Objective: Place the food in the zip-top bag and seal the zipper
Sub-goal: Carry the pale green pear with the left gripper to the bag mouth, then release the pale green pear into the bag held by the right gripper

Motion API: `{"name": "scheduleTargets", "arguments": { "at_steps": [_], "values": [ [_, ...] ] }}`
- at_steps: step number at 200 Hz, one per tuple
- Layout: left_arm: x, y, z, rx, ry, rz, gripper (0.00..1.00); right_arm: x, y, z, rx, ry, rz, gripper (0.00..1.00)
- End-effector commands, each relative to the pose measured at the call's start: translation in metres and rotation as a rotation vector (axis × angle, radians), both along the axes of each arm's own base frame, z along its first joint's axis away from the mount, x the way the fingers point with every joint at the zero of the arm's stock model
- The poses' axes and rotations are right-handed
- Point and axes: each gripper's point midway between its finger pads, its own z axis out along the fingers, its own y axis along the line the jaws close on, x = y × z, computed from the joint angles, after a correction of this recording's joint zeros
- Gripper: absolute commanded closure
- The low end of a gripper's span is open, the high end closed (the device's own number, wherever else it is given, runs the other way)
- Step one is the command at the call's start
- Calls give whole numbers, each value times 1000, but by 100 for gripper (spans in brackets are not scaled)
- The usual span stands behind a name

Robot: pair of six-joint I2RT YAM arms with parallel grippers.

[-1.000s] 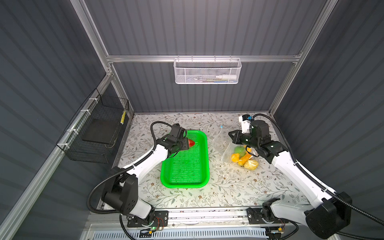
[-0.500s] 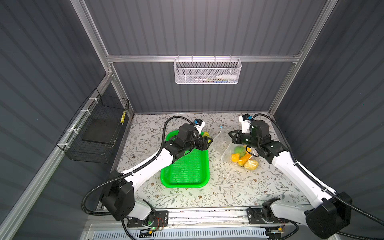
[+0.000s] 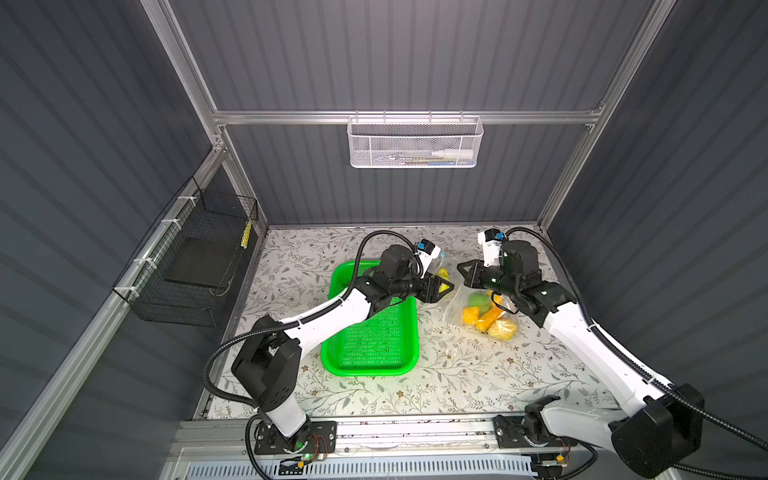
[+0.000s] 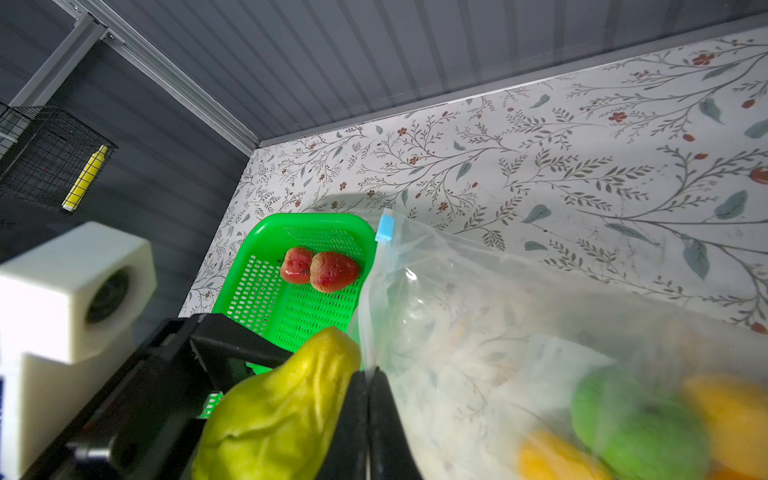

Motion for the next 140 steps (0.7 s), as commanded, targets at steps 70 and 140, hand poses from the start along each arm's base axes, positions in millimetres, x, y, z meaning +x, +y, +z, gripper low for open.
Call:
{"name": "scheduleTargets", "arguments": {
  "at_steps": [70, 140],
  "values": [
    [16, -10, -31, 135, 13, -6, 38, -13, 13, 14, 51, -63, 88, 100],
    [15, -1, -55, 224, 52, 15, 33, -11, 19, 15, 66, -65, 97, 100]
  ]
}}
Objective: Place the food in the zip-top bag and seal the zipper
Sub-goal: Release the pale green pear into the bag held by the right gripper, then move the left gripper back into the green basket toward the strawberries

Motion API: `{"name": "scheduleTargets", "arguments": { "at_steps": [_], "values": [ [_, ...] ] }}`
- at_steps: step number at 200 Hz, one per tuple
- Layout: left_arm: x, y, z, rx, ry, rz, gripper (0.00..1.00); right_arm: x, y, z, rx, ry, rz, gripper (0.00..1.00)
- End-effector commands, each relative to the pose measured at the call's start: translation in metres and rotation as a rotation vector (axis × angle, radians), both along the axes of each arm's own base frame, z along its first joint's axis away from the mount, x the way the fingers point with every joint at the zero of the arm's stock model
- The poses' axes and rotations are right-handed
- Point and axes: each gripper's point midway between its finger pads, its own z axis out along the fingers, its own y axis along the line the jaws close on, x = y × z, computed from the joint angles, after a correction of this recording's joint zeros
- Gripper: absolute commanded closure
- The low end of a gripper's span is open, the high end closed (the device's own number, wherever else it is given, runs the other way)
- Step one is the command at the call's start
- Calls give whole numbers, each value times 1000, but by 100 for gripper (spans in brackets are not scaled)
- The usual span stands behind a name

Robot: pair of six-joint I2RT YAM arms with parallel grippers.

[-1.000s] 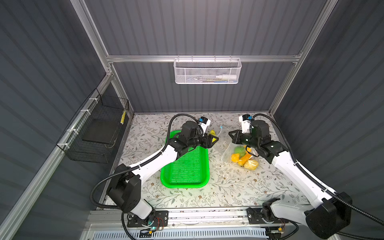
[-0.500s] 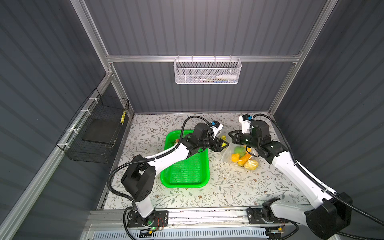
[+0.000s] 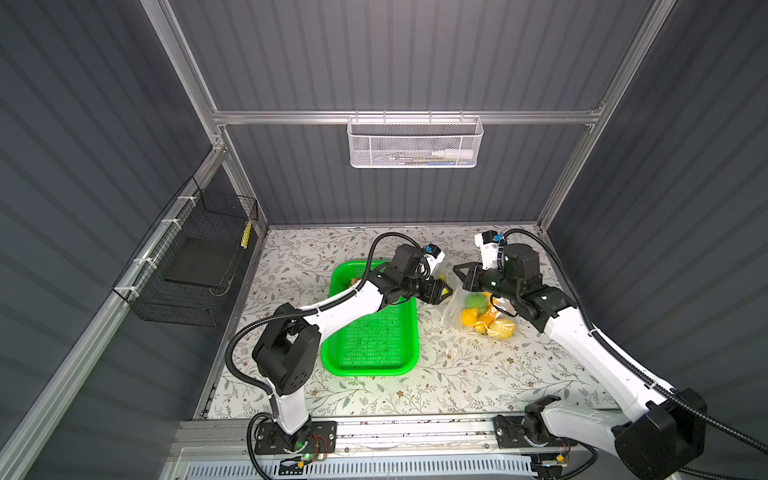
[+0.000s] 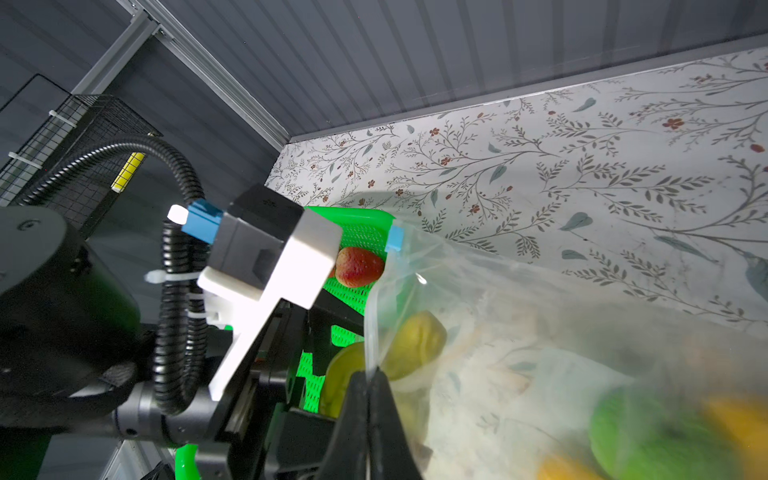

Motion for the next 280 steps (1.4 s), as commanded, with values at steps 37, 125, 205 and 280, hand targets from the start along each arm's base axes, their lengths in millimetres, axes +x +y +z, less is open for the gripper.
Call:
{"name": "scheduleTargets", "arguments": {
  "at_steps": [37, 125, 205, 280],
  "values": [
    [0, 2, 0, 33, -3, -4, 27, 0, 6, 6, 18, -18, 21, 100],
    [4, 16, 63, -77, -124, 81, 15, 0, 5, 9, 6, -23, 18, 100],
    [32, 85, 106, -174, -236, 352, 0, 0, 1, 7, -4, -18, -3, 100],
    [71, 178, 37, 69, -148, 629, 0, 1, 1, 6, -8, -12, -5, 100]
  ]
}}
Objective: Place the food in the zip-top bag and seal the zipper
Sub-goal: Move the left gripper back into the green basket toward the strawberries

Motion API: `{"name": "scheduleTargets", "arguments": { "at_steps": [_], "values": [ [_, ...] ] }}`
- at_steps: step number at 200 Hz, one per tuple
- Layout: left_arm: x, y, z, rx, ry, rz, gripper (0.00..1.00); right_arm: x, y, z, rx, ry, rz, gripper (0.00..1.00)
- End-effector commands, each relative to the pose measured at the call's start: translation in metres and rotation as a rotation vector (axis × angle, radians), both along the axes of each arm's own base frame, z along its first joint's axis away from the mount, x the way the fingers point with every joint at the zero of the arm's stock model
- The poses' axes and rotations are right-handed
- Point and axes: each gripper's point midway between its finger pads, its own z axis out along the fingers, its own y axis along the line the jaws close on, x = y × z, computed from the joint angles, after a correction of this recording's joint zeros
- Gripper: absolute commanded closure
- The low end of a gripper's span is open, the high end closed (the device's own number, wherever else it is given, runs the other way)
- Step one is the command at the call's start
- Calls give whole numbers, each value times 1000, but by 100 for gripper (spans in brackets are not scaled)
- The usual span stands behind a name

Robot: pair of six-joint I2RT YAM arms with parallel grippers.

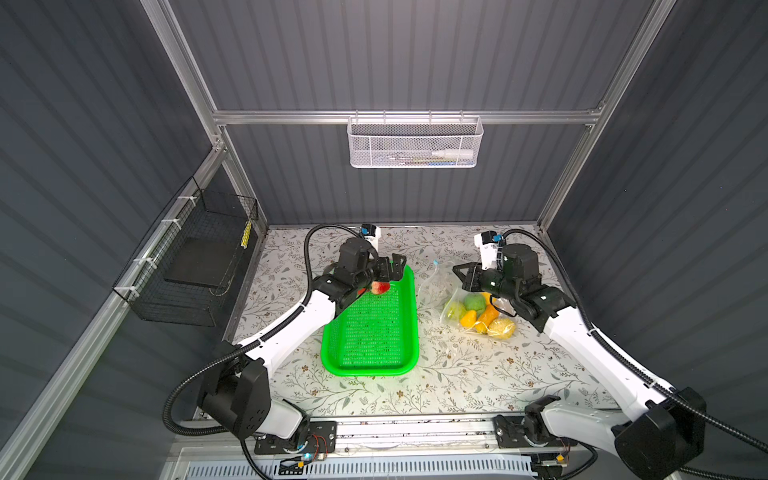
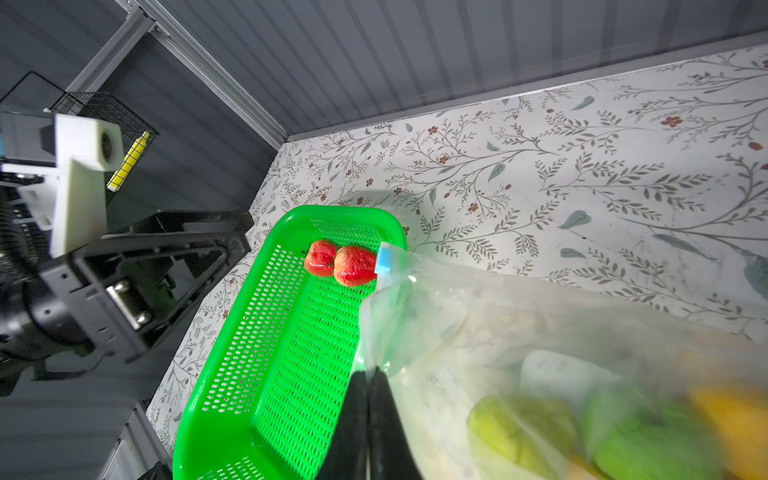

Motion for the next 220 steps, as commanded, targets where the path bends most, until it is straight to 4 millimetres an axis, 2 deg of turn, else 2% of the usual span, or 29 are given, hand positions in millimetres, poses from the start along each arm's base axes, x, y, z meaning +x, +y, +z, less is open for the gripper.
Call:
{"name": "scheduleTargets", "arguments": {
  "at_steps": [1, 35, 88, 159, 220],
  "values": [
    [2, 19, -22, 89, 45, 47, 0, 1, 1, 9, 2, -22, 0, 100],
    [12, 27, -57, 161, 105, -22, 0, 1, 1, 9, 2, -19, 0, 100],
    [23, 18, -99, 189, 207, -199, 0, 1, 0, 8, -3, -16, -7, 100],
    [41, 10, -126, 219, 222, -229, 1, 1, 0, 7, -8, -16, -4, 100],
    [47, 3, -144, 216, 258, -256, 0, 1, -2, 7, -17, -19, -11, 100]
  ]
}}
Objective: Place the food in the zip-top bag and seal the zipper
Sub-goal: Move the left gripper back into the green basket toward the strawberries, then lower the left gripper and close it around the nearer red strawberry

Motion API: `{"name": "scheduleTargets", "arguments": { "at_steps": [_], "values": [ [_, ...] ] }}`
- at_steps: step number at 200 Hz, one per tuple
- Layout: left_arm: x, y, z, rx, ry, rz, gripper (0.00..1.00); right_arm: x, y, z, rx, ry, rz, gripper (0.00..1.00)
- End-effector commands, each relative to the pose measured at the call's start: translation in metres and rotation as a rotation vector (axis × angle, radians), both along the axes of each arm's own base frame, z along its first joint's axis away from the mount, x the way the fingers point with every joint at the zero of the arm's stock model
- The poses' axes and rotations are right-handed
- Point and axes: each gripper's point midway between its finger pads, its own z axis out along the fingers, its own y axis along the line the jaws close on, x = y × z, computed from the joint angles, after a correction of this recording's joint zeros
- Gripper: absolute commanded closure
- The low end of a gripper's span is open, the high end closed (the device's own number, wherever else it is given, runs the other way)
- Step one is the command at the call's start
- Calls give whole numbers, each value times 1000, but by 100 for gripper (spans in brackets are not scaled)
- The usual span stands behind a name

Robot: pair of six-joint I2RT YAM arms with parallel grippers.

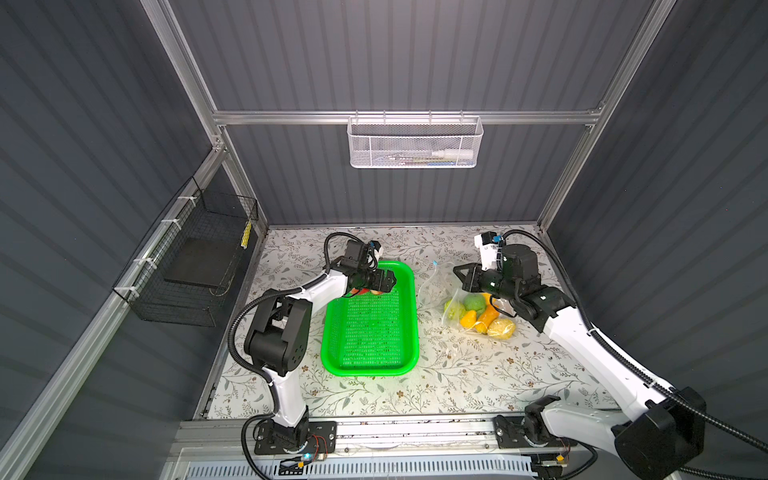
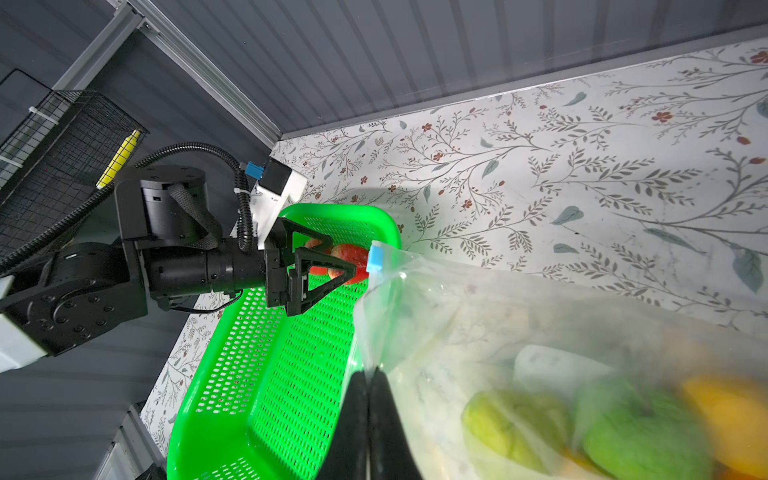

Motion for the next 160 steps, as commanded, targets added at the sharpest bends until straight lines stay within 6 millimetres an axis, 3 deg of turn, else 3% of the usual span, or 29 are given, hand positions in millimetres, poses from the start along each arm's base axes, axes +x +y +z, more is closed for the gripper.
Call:
{"name": "scheduleTargets", "arguments": {
  "at_steps": [1, 30, 68, 92, 160],
  "values": [
    [5, -8, 6, -18, -8, -38, 0, 1, 1, 11, -6, -29, 2, 100],
    [-1, -13, 3, -63, 36, -37, 0, 1, 0, 9, -8, -25, 1, 100],
    [-25, -33, 8, -231, 143, -72, 1, 2, 2, 9, -2, -24, 4, 100],
    [-36, -34, 11, -244, 152, -67, 1, 4, 2, 10, 0, -25, 4, 100],
    [-11, -2, 3, -10, 44, 17, 0, 4, 4, 14, 11, -31, 10, 100]
  ]
}}
